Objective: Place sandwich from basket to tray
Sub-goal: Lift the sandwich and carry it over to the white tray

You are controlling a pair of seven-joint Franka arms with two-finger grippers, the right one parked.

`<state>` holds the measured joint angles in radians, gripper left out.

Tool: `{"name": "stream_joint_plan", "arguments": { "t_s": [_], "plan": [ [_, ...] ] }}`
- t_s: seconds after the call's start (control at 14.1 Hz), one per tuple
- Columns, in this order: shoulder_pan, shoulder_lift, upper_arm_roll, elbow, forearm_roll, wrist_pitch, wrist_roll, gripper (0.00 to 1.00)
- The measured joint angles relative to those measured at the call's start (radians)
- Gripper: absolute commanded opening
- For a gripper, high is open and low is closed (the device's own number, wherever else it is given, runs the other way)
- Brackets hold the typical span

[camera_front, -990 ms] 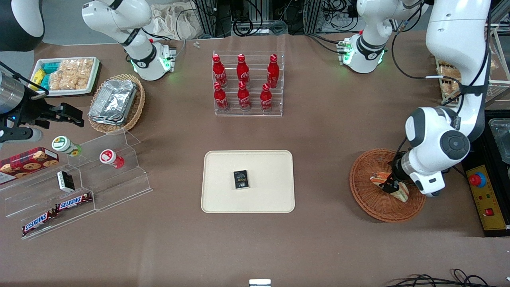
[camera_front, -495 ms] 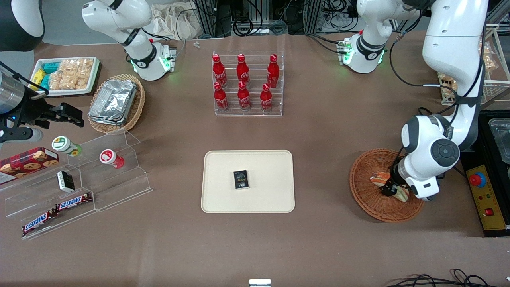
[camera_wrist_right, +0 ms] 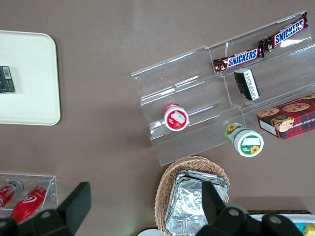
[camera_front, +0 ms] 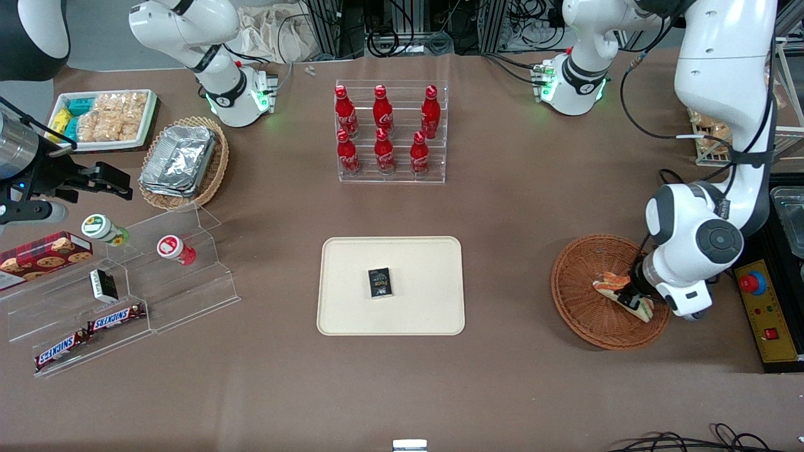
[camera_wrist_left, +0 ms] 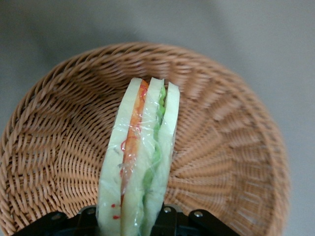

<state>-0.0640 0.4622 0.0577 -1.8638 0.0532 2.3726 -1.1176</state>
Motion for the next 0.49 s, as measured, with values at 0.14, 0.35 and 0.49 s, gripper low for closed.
{"name": "stream_joint_plan", "arguments": {
  "t_s": [0.14,0.35,0.49],
  "plan": [
    [-0.001,-0.066,-0.004,0.020,-0.002,-0.106,0.064,0.00],
    [-0.007,-0.167,-0.052,0.047,-0.040,-0.268,0.196,0.00],
    [-0.010,-0.201,-0.123,0.079,-0.048,-0.381,0.287,0.00]
  ]
}}
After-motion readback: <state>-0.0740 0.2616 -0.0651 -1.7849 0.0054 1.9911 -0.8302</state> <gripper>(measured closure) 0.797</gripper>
